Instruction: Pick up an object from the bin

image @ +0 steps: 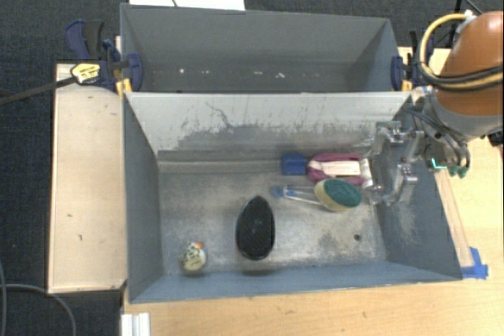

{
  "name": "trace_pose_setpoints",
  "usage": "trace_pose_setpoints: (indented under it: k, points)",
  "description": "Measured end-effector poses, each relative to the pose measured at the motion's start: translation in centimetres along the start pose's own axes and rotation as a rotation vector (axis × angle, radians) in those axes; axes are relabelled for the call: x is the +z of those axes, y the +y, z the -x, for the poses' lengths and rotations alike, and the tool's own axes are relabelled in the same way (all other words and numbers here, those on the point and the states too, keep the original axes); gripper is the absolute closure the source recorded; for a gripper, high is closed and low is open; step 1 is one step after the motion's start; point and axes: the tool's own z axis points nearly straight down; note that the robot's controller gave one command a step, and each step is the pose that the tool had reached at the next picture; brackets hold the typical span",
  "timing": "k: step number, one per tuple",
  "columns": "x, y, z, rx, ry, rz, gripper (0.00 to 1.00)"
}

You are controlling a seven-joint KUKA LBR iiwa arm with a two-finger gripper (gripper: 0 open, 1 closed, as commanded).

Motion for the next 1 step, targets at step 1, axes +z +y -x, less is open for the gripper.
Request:
trace_pose_setpoints:
  k: [1]
  points:
    - [12.34,3.60,2.04,0.069,0.000,0.002,0.00]
